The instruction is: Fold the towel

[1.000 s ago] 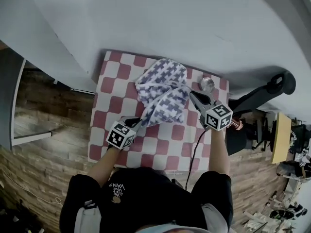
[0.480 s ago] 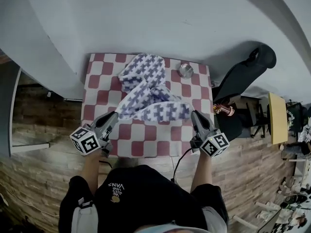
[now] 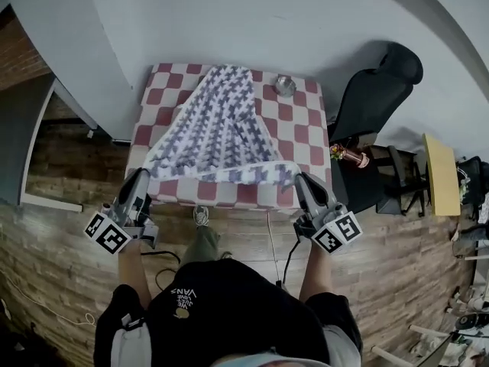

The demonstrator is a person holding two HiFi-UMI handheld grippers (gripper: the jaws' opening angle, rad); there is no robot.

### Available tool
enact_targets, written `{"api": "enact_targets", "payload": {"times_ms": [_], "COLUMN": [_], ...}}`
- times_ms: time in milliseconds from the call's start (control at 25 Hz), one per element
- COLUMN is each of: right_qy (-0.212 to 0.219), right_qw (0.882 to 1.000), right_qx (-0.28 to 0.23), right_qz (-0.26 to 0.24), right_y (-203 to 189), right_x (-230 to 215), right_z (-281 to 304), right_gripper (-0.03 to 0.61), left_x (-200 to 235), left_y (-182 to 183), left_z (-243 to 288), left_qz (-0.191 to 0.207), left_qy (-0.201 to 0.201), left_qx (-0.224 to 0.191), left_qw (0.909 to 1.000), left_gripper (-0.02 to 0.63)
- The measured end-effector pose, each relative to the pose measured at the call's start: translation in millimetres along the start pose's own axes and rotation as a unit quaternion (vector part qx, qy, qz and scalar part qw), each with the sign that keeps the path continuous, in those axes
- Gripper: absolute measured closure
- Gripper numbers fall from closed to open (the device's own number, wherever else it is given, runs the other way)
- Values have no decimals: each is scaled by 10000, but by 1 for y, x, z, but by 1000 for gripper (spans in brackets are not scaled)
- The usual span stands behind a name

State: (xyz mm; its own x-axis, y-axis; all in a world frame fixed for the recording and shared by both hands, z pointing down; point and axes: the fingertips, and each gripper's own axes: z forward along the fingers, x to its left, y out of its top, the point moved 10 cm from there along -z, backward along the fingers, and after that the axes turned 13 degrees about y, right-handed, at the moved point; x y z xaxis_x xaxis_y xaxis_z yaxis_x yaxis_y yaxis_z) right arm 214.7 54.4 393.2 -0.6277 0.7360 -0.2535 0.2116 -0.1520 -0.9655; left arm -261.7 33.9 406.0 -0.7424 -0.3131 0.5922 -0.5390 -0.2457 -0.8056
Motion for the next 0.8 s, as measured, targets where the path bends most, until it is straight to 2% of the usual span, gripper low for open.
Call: {"api": "enact_targets", "payload": {"times_ms": [200,440,640,800], "right_qy": [284,479,249,62], "right_qw": [9994,9975,9957,9954], "right_qx": [17,170,238,302], "right_qz": [195,483,855,908], "right_y": [-12,-31,-59,-67], "right_x": [40,84,88,78], "right_z": [-48,-102,-124,-122], "right_gripper": [558,558,558,558], "left_x": [-36,-60,-62,-58], "left_y": [-18,-48,-68,-75], "left_z": [-80,-149,-155,-143], "left_qz": [145,-33,-143,-305], "left_qy": [128,358,473,434], "left_qx": [-170,-149,21,54], "left_qw": [9997,9992,9988,9986], "left_gripper": [591,591,591,591]}}
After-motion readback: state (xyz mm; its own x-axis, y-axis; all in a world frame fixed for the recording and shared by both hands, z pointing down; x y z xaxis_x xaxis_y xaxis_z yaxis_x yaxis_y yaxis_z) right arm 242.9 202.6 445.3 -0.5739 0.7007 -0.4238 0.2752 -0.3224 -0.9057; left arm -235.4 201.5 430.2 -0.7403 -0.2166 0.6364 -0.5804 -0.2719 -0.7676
